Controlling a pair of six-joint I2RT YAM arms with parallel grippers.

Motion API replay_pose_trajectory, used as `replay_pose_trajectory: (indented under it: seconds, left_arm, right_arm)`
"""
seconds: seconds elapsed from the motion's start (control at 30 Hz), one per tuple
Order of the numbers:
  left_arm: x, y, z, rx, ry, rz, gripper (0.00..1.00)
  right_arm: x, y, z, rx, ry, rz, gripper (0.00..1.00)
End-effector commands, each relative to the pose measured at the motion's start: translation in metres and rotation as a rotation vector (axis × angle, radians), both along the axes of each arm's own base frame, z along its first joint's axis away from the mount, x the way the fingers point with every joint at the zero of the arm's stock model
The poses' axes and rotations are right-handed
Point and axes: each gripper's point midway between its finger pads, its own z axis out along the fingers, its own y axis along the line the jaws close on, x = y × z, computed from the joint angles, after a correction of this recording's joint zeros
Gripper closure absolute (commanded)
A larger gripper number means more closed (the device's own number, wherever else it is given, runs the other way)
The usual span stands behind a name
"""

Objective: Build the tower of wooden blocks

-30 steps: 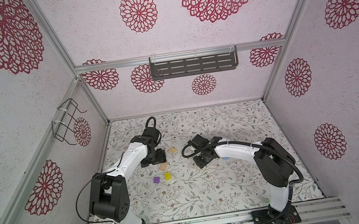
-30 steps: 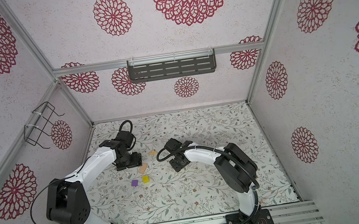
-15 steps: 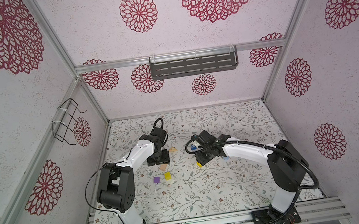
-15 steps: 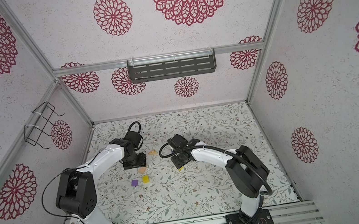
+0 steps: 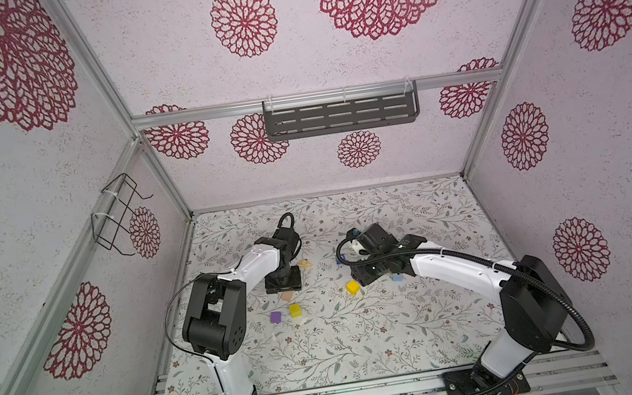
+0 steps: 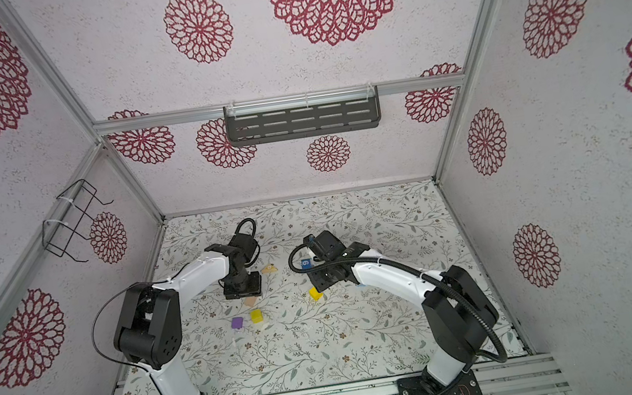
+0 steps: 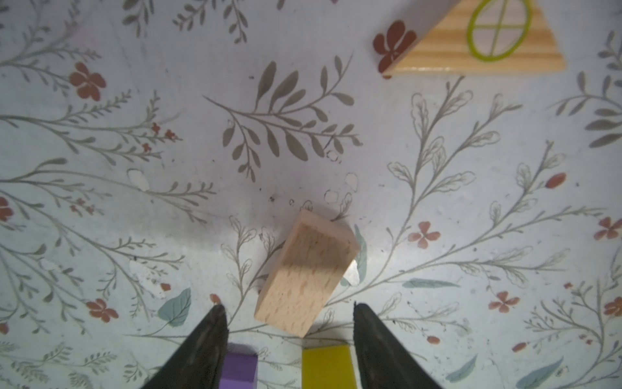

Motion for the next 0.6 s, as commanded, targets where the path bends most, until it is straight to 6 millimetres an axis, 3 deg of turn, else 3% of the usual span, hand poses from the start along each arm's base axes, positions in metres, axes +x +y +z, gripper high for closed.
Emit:
replay_pose_trajectory:
  seconds: [0.0,0.2,0.33,0.43,0.57]
  left_arm:
    - [0.008,-0.006,-0.004,-0.004,-0.010,0.000,0.43]
    - [0.008,-0.010,-0.013,0.000,0.007,-0.002,0.47]
    - [0.009,-0.017,-0.012,-0.007,0.002,-0.002,0.58]
    - [0.010,-0.026,-0.008,-0.034,-0.004,0.004,0.67]
    - [0.011,-0.047,-0.006,-0.130,-0.003,0.043,0.69]
  right_arm:
    - [0.000,-0.006,0.018,0.040,-0.027,-0.026,0.41]
    - [-0.001,-0.016,0.022,0.041,-0.037,-0.043,0.41]
    - [-0.003,-0.021,0.025,0.043,-0.043,-0.048,0.41]
    - [-0.003,-0.025,0.027,0.040,-0.046,-0.054,0.40]
    - [-0.005,-0.031,0.026,0.032,-0.046,-0.065,0.40]
